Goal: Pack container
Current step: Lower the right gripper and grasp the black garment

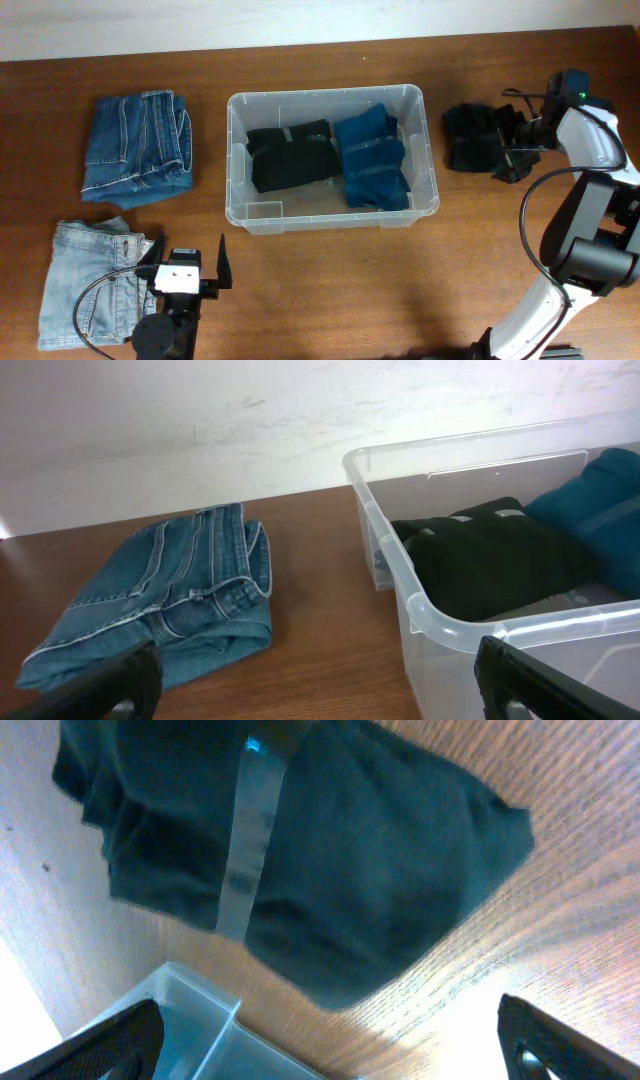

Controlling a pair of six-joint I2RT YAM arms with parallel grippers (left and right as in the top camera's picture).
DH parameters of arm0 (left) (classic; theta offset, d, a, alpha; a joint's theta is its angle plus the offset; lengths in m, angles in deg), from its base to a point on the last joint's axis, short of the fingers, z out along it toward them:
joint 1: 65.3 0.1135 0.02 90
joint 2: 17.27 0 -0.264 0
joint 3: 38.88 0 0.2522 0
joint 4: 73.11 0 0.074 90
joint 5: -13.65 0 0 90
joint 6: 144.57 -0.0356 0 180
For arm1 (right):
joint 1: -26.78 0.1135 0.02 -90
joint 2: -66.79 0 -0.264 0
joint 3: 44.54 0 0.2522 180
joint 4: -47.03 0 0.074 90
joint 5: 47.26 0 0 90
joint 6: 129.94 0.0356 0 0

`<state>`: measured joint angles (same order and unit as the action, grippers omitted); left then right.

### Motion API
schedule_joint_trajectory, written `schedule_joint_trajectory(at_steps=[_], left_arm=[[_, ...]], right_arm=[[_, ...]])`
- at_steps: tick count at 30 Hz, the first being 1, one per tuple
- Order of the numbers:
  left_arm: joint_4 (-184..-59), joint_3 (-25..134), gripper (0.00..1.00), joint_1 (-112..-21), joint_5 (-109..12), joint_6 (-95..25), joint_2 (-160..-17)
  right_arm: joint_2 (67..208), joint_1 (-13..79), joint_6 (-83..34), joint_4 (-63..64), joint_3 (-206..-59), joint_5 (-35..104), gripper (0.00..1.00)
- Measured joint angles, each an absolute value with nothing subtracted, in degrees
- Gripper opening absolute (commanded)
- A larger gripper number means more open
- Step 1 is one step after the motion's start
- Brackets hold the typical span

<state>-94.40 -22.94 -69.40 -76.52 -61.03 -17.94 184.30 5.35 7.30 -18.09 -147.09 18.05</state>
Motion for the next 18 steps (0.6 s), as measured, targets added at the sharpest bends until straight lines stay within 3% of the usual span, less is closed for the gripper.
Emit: schedule_joint_trajectory(at_steps=[18], left_arm=[[-94.4, -22.9, 0.99, -69.4, -76.5, -61.0, -17.9]], right_arm=[[184.3, 5.3, 8.2, -4.0, -138.9, 18.3, 0.99]])
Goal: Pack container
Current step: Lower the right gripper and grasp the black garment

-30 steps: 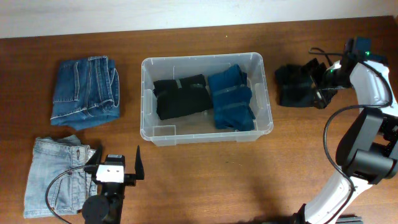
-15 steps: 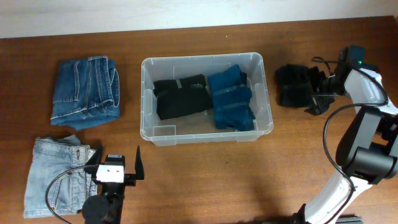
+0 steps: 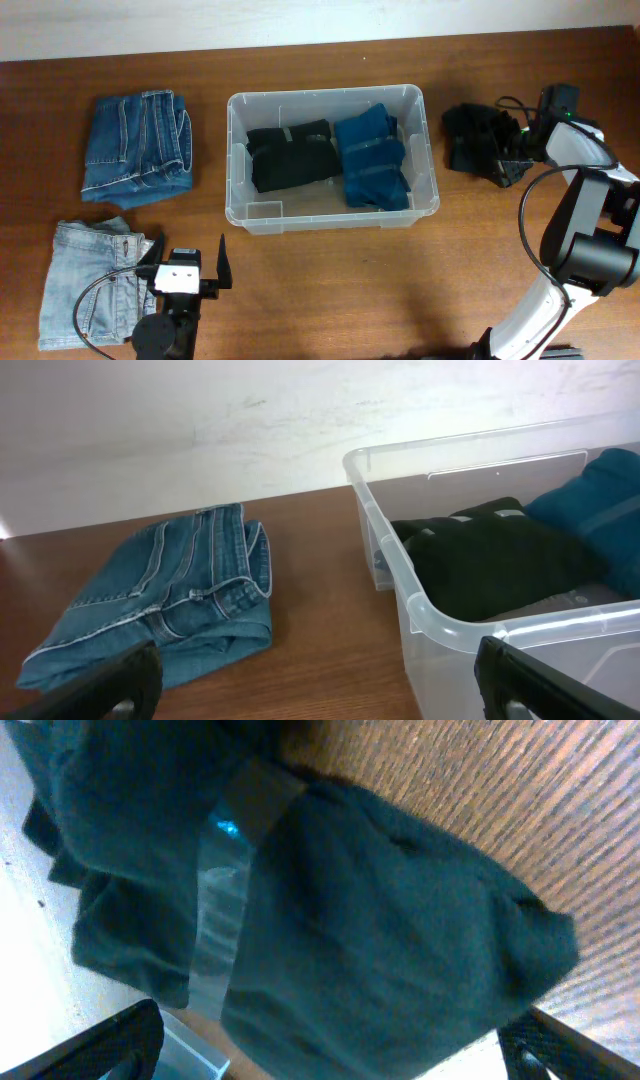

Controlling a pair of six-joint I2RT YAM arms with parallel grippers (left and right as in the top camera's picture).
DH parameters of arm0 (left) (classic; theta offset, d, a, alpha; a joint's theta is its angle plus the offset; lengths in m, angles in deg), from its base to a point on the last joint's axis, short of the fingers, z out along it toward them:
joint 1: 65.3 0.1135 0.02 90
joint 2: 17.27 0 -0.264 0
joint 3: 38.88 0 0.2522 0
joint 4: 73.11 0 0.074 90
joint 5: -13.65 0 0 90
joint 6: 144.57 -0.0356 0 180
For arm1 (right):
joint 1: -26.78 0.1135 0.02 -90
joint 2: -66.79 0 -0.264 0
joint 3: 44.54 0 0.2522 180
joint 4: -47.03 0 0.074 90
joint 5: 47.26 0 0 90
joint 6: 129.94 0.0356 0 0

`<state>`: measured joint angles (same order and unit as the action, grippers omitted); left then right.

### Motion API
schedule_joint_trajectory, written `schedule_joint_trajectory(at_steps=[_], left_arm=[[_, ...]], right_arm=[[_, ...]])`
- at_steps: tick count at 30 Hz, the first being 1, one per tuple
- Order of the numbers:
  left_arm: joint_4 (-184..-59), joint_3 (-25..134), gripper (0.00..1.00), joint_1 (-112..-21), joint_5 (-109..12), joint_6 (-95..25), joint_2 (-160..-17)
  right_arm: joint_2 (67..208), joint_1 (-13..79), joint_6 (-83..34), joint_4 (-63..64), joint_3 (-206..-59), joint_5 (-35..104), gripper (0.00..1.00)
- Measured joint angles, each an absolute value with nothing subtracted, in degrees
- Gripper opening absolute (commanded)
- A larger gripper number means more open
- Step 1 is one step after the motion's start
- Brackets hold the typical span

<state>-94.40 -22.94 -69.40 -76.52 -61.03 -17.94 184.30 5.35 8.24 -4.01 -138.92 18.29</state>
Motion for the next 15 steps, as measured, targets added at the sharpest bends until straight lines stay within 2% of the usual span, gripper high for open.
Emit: schedule_joint_trajectory(at_steps=[9, 11, 15], left_arm=[[-94.4, -22.9, 0.99, -69.4, -76.5, -61.0, -17.9], [-94.4, -22.9, 1.0, -69.4, -76.5, -61.0, -18.0], [-94.4, -22.9, 0.99, -69.4, -76.5, -61.0, -17.9]], right_arm=[[184.3, 5.3, 9.1, 0.6, -138.2, 18.3, 0.99], [184.5, 5.3, 9.2, 1.2, -138.2, 18.3, 0.88], [185.3, 5.3, 9.4, 1.5, -138.2, 18.3, 0.8]])
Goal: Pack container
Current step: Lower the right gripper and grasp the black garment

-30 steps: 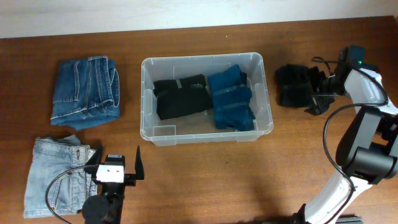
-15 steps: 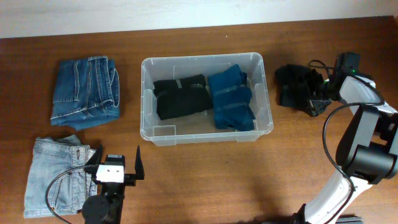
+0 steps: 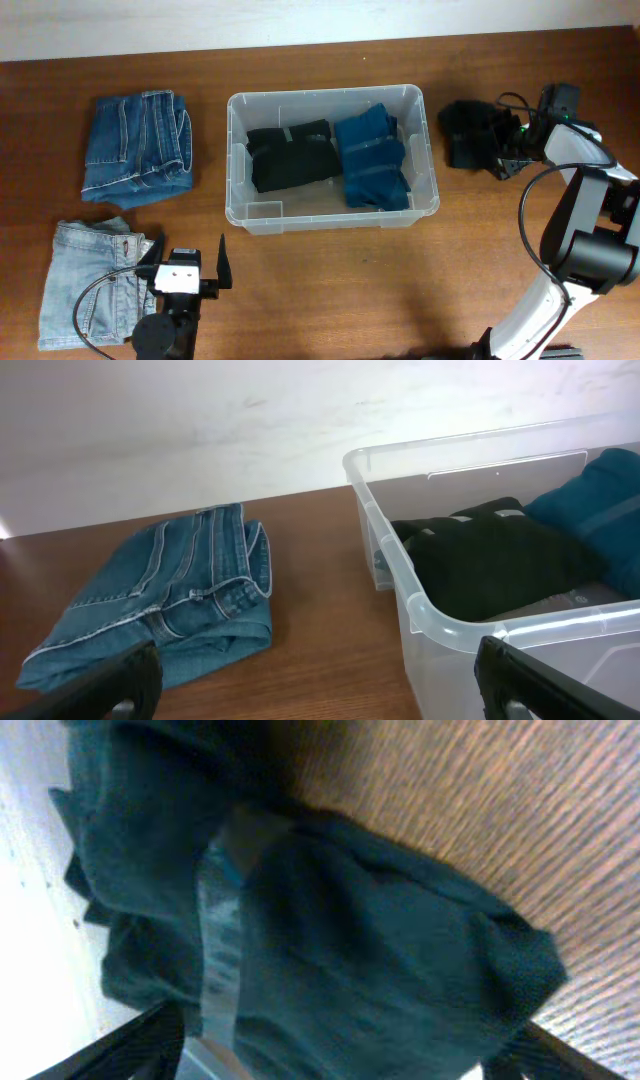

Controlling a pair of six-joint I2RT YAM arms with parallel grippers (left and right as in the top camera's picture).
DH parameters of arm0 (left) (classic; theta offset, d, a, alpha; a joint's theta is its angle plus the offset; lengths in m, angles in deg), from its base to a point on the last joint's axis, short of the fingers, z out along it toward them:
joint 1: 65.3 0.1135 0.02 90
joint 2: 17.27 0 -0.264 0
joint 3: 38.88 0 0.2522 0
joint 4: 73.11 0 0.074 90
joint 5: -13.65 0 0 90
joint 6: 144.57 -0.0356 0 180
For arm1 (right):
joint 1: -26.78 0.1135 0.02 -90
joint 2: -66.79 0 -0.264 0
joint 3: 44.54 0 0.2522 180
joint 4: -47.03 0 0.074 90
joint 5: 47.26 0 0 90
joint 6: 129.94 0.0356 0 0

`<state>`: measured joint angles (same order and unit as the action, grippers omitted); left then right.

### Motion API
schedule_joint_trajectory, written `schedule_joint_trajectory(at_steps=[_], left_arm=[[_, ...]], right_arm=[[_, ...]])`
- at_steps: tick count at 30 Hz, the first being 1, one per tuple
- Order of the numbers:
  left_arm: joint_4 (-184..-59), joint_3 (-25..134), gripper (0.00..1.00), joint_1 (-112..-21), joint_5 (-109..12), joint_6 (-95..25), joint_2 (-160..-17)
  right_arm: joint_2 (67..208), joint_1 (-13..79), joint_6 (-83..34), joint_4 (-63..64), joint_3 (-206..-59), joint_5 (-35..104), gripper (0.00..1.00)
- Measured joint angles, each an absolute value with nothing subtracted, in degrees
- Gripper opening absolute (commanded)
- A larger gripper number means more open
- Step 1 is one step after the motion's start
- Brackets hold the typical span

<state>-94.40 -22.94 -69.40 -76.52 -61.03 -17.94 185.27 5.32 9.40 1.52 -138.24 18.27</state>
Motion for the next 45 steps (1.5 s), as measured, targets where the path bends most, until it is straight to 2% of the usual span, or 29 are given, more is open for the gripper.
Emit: schedule_joint_trajectory(at_steps=[3, 7, 10, 15, 22, 35, 45], left_arm=[[-94.4, -22.9, 0.99, -69.4, -76.5, -61.0, -18.0], [-94.4, -22.9, 1.0, -69.4, -76.5, -61.0, -18.0], [-94.4, -22.9, 1.0, -69.4, -76.5, -61.0, -17.9], [-94.4, -22.9, 0.99, -69.4, -76.5, -61.0, -18.0], [-94.4, -22.9, 0.99, -69.4, -76.5, -61.0, -18.0], [-94.4, -22.9, 0.99, -69.4, -76.5, -61.0, -17.9], [-94.4, -22.9, 0.99, -69.4, -76.5, -61.0, -17.9]], right_arm=[[185.5, 5.3, 9.5, 1.1, -138.4, 18.4, 0.6], [186.0, 5.3, 9.3, 0.1, -138.5, 19.3, 0.59], [186.1, 5.3, 9.2, 0.1, -138.5, 19.4, 0.47], [186.3, 5.3, 9.1, -0.2, -138.4, 19.5, 0.45], [186.9, 4.6, 8.5, 0.0, -138.5, 16.1, 0.29], [187.3, 3.5, 5.0, -1.1, -141.1, 8.7, 0.27], [176.3, 3.6, 2.0, -3.0, -145.3, -1.6, 0.27]])
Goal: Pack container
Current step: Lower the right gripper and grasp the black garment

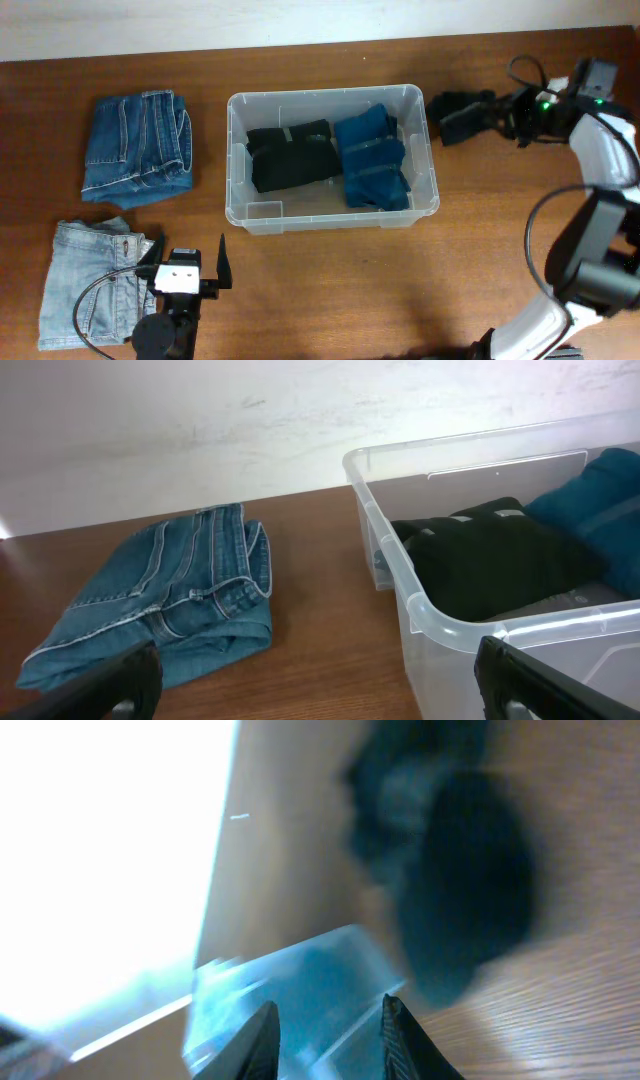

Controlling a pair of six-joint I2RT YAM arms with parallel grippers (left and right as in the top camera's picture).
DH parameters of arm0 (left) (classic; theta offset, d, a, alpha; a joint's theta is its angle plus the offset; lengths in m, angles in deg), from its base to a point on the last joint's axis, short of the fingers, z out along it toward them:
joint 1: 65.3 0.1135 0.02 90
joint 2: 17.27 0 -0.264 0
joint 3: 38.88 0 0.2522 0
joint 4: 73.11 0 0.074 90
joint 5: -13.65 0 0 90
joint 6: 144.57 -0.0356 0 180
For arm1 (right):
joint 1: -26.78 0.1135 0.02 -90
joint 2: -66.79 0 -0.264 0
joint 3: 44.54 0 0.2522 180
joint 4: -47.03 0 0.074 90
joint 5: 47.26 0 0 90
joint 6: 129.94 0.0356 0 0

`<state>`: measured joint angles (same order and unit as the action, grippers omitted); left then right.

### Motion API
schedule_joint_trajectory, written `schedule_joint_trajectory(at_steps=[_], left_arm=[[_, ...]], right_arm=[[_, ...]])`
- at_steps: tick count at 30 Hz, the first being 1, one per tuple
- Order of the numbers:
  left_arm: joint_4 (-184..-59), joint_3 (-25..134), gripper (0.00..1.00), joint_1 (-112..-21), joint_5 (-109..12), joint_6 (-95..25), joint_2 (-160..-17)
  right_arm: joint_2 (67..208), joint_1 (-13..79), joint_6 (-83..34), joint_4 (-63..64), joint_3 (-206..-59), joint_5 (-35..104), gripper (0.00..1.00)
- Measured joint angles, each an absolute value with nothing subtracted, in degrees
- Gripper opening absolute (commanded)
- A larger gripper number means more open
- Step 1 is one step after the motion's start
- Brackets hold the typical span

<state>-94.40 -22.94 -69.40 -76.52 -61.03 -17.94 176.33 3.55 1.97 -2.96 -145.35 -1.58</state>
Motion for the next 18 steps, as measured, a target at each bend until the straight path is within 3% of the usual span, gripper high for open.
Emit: schedule_joint_trajectory(at_steps=[3, 4, 6, 7, 11, 18], left_arm=[[-94.4, -22.9, 0.99, -69.4, -76.5, -61.0, -18.0], [-94.4, -22.9, 0.99, -69.4, -76.5, -61.0, -18.0], [-94.4, -22.9, 0.99, -69.4, -76.5, -61.0, -18.0], [-94.4, -22.9, 0.99, -69.4, -76.5, -61.0, -17.9], [-94.4, -22.9, 0.99, -69.4, -76.5, -61.0, -17.9], [-94.4, -22.9, 0.99, -69.4, -76.5, -61.0, -18.0]], right_arm=[[170.7, 3.9, 1.3, -4.1, -145.5, -3.9, 0.32], [169.9, 4.0, 1.0, -4.3, -145.5, -4.0, 0.37], [167.3, 4.3, 0.0, -6.7, -145.7, -3.8, 0.58], [166.4, 4.3, -0.7, -8.4, -145.9, -3.1, 0.62], [164.8, 4.6, -2.3, -17.3, -146.3, 6.2, 0.71], [171.6, 6.8, -3.4, -18.9, -146.3, 18.6, 0.75]])
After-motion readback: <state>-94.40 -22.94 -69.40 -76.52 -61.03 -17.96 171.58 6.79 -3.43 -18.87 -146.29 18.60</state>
